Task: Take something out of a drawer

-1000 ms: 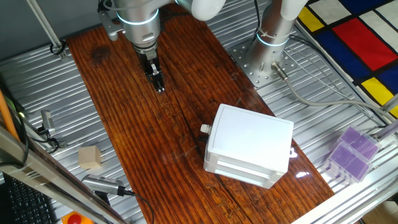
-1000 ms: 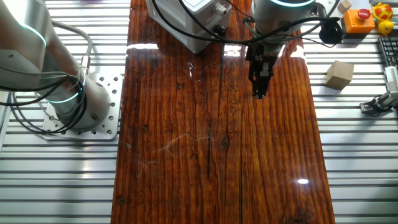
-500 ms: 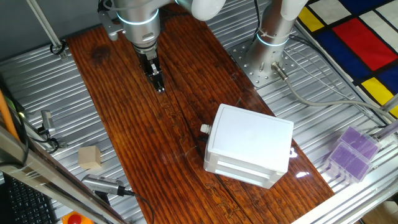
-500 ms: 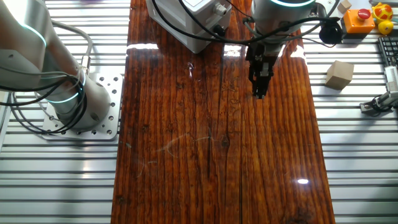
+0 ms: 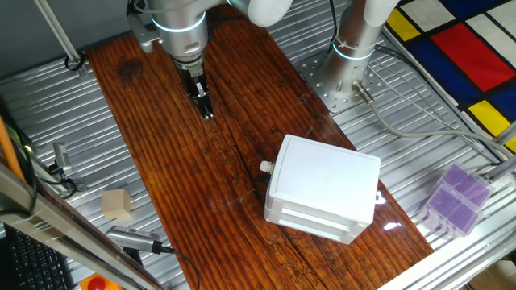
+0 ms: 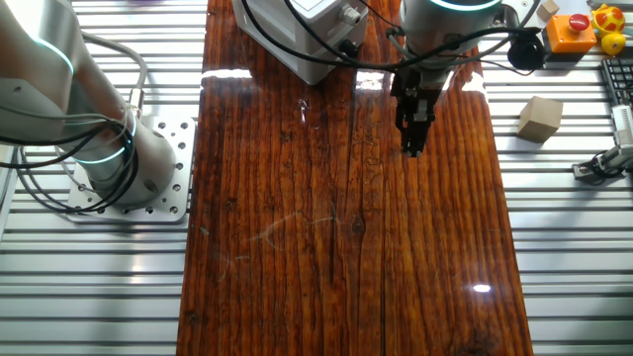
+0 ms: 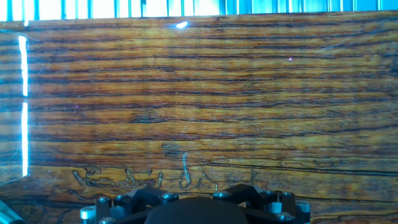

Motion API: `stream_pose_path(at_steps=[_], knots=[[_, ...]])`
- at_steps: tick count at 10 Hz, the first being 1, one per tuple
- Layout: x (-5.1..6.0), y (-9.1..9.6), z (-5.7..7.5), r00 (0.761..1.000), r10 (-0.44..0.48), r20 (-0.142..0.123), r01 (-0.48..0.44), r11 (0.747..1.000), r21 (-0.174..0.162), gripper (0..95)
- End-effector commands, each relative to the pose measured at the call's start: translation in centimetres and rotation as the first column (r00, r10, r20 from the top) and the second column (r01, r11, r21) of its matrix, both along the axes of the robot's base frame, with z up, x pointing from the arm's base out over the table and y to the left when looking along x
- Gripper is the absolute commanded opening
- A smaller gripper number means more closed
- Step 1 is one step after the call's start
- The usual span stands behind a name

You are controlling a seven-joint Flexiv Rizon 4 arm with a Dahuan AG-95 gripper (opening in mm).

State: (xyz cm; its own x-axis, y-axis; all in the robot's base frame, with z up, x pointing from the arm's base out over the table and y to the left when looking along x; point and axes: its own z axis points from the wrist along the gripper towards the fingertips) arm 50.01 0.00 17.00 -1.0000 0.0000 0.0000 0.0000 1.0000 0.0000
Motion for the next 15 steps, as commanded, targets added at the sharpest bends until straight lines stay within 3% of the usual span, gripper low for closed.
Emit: stream_pose_path(at_steps=[1, 5, 10, 15], knots=[[-0.01, 0.00, 0.00, 0.468, 0.882, -0.058, -0.880, 0.471, 0.057, 0.0], [-0.01, 0.00, 0.00, 0.452, 0.890, -0.062, -0.889, 0.455, 0.055, 0.0], [-0.01, 0.00, 0.01, 0.409, 0.911, -0.049, -0.910, 0.412, 0.056, 0.0], [-0.01, 0.00, 0.01, 0.403, 0.914, -0.051, -0.913, 0.405, 0.055, 0.0]])
